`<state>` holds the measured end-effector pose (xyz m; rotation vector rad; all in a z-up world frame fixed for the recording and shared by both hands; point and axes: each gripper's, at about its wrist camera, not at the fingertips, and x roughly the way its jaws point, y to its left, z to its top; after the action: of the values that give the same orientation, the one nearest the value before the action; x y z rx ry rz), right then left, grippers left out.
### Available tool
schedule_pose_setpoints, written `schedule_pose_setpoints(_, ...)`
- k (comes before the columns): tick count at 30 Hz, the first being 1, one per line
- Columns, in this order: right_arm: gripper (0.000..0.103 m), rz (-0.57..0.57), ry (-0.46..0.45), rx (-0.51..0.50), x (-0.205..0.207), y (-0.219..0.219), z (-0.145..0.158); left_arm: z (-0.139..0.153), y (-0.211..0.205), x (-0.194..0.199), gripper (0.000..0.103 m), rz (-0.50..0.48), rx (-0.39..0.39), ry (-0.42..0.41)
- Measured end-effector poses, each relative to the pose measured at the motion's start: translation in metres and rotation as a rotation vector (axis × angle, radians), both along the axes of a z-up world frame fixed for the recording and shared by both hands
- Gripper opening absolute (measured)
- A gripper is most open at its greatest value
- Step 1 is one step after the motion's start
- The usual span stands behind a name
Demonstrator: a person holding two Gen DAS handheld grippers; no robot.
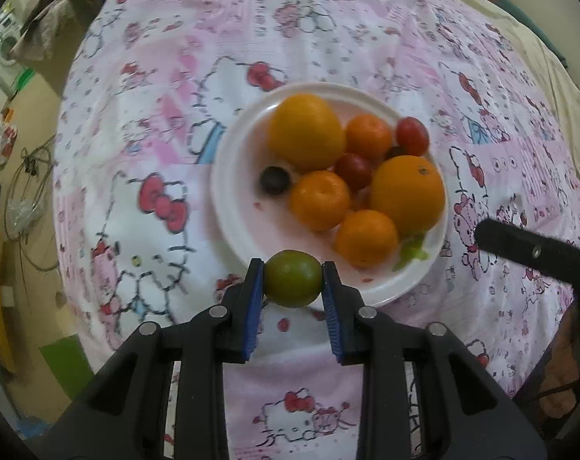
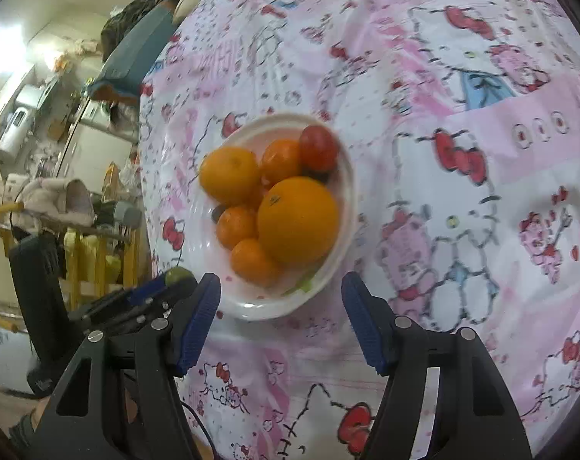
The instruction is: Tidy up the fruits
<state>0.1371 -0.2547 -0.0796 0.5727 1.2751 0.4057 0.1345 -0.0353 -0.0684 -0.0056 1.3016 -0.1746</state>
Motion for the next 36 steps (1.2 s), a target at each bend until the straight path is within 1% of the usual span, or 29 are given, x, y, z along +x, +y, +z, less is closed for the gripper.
schedule_pose_setpoints(3, 0.069, -0.023, -0.003, 0.006, 0.002, -0.009, 0.002, -0.004, -0.006, 0.004, 0.026, 0.0, -0.002, 0.004)
schedule_pose_setpoints(6, 0.069, -0.025, -0.006, 0.012, 0.003, -0.012, 0.003, -0.011, -0.013, 0.007, 0.026, -0.007, -0.01, 0.026)
schedule_pose_setpoints(13, 0.069, -0.026, -0.022, 0.012, 0.002, -0.014, 0.007, -0.026, -0.023, 0.009, 0.027, -0.025, 0.014, 0.065)
schedule_pose_setpoints(15, 0.069, -0.033, -0.025, 0.013, 0.001, -0.016, 0.007, -0.028, -0.025, 0.01, 0.029, -0.039, 0.016, 0.072)
schedule_pose_setpoints(18, 0.069, -0.04, -0.024, 0.007, 0.0, -0.021, 0.006, -0.026, -0.029, 0.011, 0.037, -0.039, 0.043, 0.072)
schedule_pose_setpoints(21, 0.069, -0.051, -0.025, 0.017, 0.0, -0.023, 0.008, -0.025, -0.028, 0.011, 0.048, -0.039, 0.055, 0.059)
schedule_pose_setpoints(22, 0.069, -0.049, -0.03, 0.017, 0.0, -0.023, 0.009, -0.024, -0.028, 0.011, 0.055, -0.042, 0.052, 0.054)
schedule_pose_setpoints(23, 0.069, -0.046, -0.034, 0.014, 0.0, -0.022, 0.01, -0.022, -0.028, 0.01, 0.066, -0.053, 0.031, 0.052)
schedule_pose_setpoints(24, 0.069, -0.04, -0.04, 0.009, 0.0, -0.02, 0.011, -0.021, -0.027, 0.01, 0.071, -0.061, 0.018, 0.052)
schedule_pose_setpoints(25, 0.069, -0.035, -0.045, 0.004, 0.0, -0.018, 0.012, -0.018, -0.027, 0.009, 0.077, -0.059, 0.025, 0.046)
schedule_pose_setpoints(28, 0.069, -0.019, -0.057, -0.012, -0.001, -0.014, 0.015, -0.012, -0.021, 0.008, 0.078, -0.035, 0.069, 0.022)
schedule_pose_setpoints(29, 0.069, -0.014, -0.061, -0.019, -0.001, -0.013, 0.015, -0.011, -0.021, 0.008, 0.078, -0.033, 0.069, 0.023)
schedule_pose_setpoints(33, 0.069, -0.003, -0.076, -0.029, -0.001, -0.011, 0.017, -0.004, -0.013, 0.003, 0.078, -0.018, 0.054, -0.018)
schedule_pose_setpoints(35, 0.069, 0.0, -0.082, -0.031, -0.001, -0.01, 0.018, 0.004, -0.009, 0.0, 0.078, -0.011, 0.027, -0.048)
schedule_pose_setpoints(36, 0.069, 0.001, -0.084, -0.031, -0.001, -0.009, 0.019, 0.004, -0.01, 0.002, 0.078, -0.007, 0.016, -0.051)
